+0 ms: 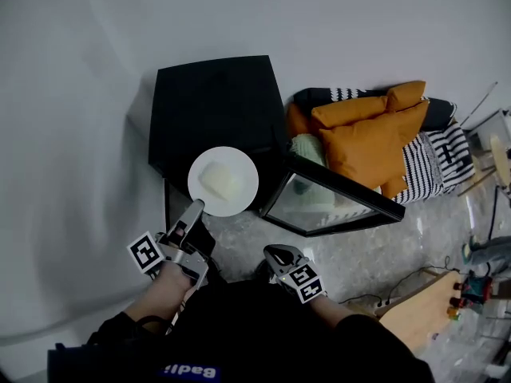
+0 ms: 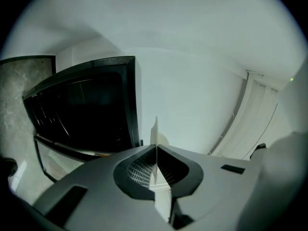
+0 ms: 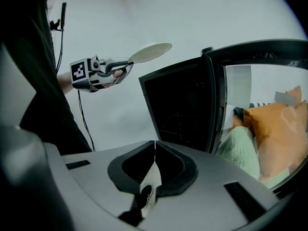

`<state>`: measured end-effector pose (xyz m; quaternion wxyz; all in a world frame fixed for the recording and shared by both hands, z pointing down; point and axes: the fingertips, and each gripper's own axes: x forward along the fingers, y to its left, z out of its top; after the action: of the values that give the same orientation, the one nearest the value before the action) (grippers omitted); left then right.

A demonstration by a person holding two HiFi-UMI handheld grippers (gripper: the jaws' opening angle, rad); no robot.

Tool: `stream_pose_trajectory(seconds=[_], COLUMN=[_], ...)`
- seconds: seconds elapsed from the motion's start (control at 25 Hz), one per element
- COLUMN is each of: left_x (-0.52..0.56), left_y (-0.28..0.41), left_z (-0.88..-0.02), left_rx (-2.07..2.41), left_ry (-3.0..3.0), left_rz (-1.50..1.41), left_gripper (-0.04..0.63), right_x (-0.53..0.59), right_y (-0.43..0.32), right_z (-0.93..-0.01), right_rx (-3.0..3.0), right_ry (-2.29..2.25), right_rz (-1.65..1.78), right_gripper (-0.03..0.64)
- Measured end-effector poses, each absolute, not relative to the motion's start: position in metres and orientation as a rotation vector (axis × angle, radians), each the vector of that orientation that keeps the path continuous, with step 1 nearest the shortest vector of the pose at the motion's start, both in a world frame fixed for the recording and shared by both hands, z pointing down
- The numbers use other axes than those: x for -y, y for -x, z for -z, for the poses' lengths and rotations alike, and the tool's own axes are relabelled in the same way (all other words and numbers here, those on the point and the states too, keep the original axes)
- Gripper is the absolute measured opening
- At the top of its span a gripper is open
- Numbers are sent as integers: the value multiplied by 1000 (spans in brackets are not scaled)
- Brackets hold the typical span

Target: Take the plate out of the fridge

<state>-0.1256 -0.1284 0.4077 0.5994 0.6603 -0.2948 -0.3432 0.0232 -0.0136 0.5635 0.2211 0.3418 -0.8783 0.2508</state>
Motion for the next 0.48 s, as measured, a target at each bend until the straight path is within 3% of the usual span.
stream_pose_trajectory(seconds=[0.48], left_x=[189], left_y=[161], left_z=[-404], left_rx=[812], left_ry=[-1496], left_rz=[873], left_gripper=[17], right_x=[28], right_y=[-22], right_z=[-552], right_rx=[2431], right_ry=[-989], right_rz=[-661], right_gripper=[11])
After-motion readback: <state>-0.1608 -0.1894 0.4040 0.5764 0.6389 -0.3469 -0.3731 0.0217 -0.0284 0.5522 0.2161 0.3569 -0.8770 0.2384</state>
